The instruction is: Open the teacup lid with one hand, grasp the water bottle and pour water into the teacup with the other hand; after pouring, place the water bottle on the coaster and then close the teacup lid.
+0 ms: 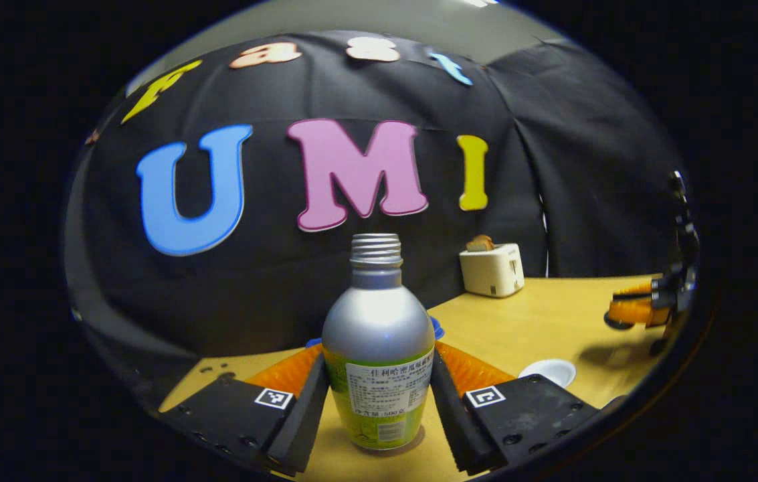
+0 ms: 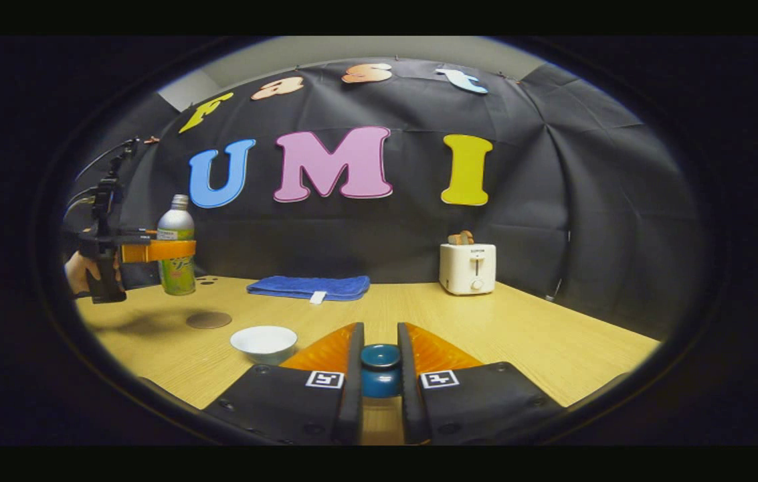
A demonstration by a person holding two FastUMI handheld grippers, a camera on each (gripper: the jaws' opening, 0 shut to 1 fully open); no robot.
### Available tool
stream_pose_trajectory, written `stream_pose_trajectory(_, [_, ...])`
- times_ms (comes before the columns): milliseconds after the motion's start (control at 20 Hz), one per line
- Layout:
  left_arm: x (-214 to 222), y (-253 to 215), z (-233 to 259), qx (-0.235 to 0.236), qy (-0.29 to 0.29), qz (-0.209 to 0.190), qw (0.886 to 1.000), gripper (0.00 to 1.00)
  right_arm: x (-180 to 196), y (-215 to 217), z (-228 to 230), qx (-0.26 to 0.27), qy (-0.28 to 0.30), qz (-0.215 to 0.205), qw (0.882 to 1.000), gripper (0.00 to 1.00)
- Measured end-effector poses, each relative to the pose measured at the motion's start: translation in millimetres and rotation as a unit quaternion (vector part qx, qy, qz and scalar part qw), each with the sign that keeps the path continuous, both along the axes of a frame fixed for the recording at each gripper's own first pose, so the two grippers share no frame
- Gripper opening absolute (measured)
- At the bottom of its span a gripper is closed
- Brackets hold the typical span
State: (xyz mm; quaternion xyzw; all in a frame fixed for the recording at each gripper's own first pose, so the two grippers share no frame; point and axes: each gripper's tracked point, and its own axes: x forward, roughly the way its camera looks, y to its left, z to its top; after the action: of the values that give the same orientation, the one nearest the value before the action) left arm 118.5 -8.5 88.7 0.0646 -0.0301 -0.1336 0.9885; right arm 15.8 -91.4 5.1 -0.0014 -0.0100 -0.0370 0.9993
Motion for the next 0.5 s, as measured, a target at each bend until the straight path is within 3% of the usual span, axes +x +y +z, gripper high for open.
stream_pose_trajectory(100, [5.2,1.8,-11.7,-0.034,0.014,-0.005,0.999,0.79,0.0,-0.5,-0.3,0.0,0.0,-0.003,1.0,0.23])
stream_pose_trajectory(150, [8.5,2.0,-16.6,-0.047,0.026,-0.005,0.999,0.78,0.0,-1.4,0.1,0.0,-0.001,-0.005,1.0,0.31])
stream_pose_trajectory(200, [10.0,3.9,-20.8,-0.053,0.036,0.0,0.998,0.79,0.2,-1.6,0.2,0.0,-0.001,-0.006,1.0,0.23])
stream_pose_trajectory(400, [13.5,6.1,-36.1,-0.061,0.062,0.021,0.996,0.79,-0.3,-2.1,0.4,0.0,-0.001,-0.007,1.0,0.27])
stream_pose_trajectory(500, [16.5,6.3,-41.9,-0.058,0.067,0.023,0.996,0.8,-0.1,-1.5,0.3,0.0,-0.001,-0.007,1.0,0.23])
